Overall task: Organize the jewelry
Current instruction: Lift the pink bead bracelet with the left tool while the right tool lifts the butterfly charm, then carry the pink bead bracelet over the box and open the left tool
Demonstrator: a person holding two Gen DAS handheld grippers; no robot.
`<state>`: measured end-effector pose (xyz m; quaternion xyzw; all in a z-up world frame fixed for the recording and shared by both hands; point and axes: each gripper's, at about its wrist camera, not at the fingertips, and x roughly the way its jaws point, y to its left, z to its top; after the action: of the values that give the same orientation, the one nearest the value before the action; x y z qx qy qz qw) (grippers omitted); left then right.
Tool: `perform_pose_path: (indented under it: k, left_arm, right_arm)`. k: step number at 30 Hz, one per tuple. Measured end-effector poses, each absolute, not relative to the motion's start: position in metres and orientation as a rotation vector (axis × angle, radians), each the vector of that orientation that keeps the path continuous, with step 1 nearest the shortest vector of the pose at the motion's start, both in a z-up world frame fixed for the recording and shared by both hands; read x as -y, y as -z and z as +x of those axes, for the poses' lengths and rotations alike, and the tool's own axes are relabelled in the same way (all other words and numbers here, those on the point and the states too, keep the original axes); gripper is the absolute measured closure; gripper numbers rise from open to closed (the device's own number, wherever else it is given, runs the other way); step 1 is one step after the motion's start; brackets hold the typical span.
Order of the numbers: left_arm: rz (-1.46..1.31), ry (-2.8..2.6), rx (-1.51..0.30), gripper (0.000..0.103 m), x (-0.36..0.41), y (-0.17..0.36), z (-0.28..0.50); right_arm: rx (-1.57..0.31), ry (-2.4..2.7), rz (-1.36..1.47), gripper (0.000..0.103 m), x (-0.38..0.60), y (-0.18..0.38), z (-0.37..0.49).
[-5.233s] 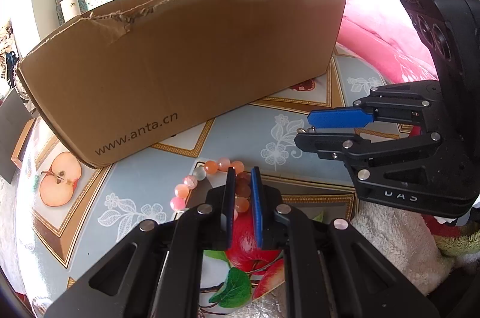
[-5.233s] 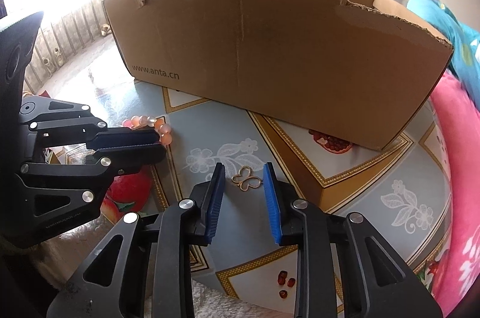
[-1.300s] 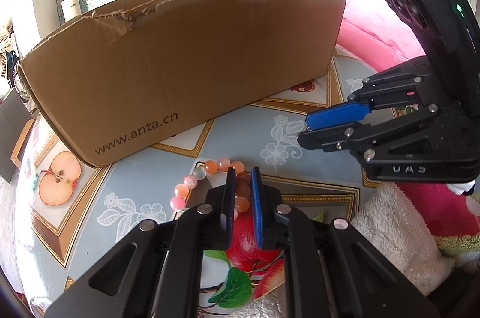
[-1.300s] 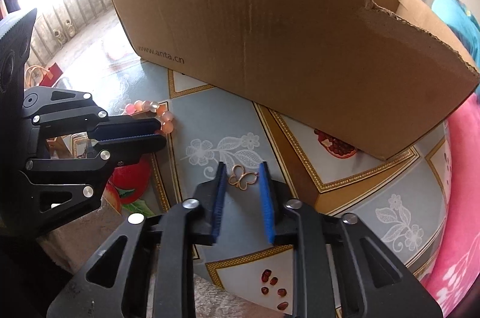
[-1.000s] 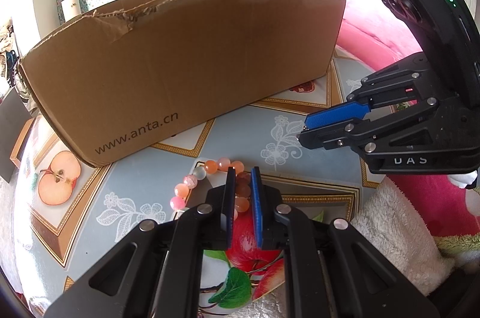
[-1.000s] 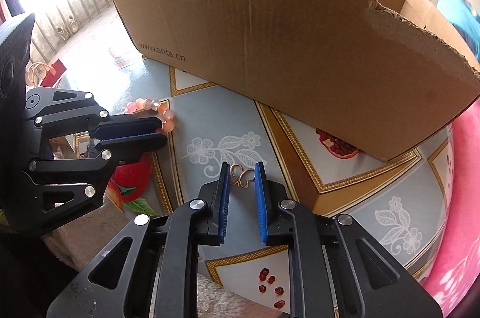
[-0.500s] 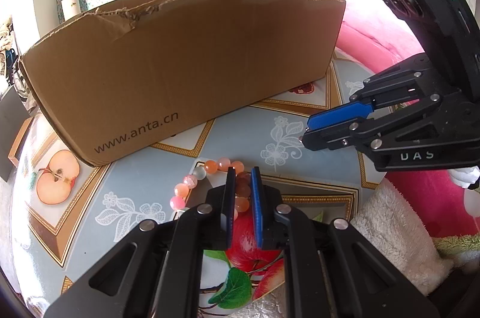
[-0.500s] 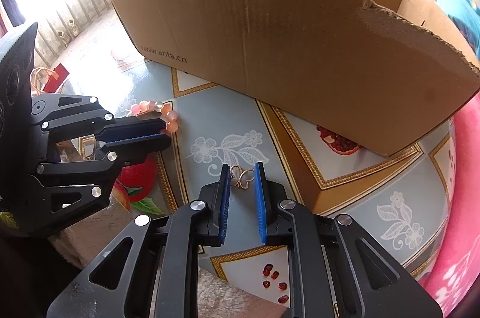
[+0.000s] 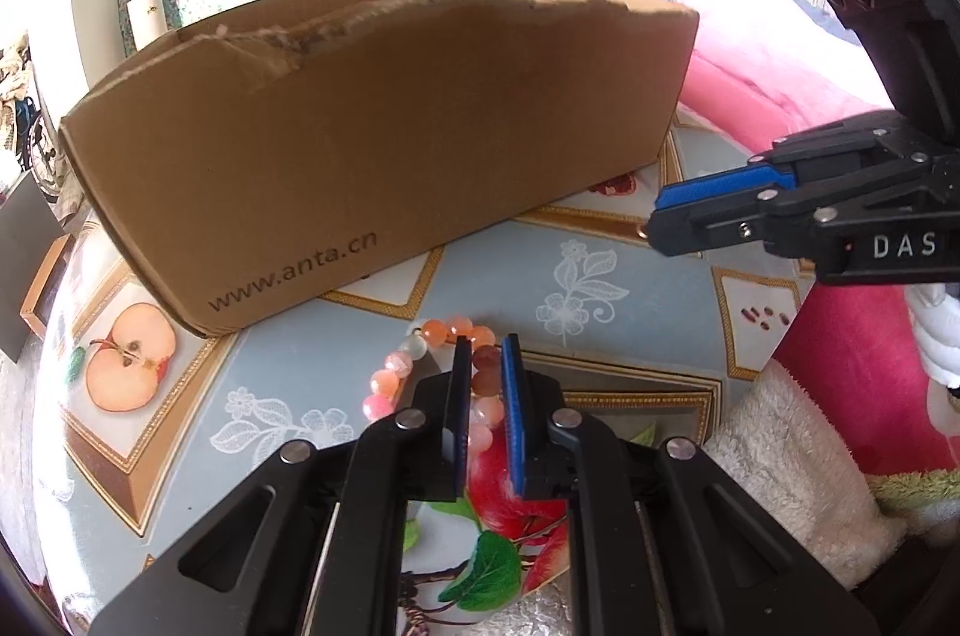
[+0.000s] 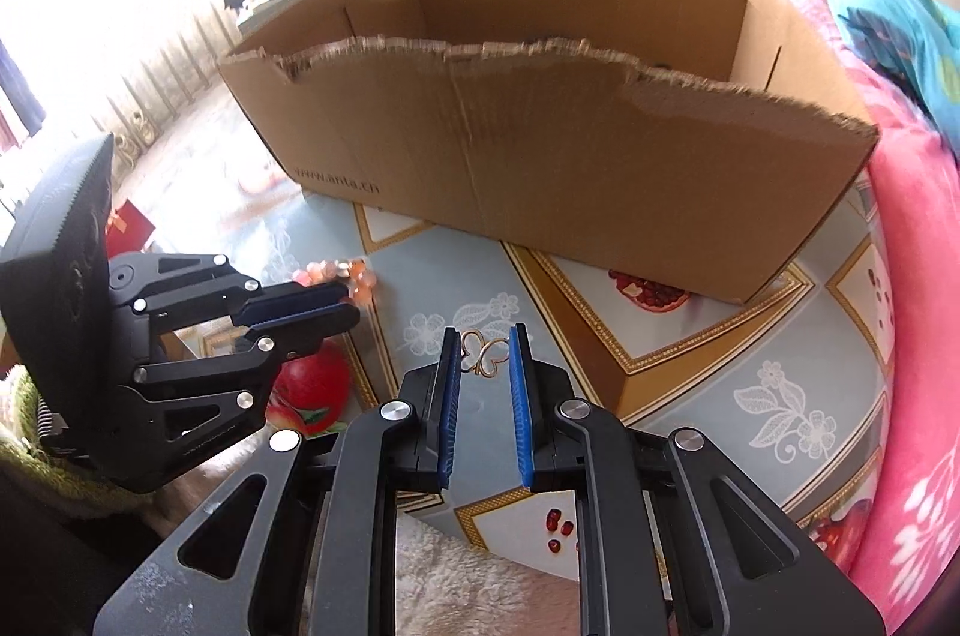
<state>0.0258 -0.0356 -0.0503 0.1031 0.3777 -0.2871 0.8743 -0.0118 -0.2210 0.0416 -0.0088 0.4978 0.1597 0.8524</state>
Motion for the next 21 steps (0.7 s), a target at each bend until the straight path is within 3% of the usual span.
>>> perform_pose_path:
  k: [21]
  left_arm:
    - [-0.152,0.815,-0.707,0.094,-0.024,-0.040,0.037]
  right_arm:
    - [-0.797,-0.356,0.163,0.089,0.250,-0.136,0.006]
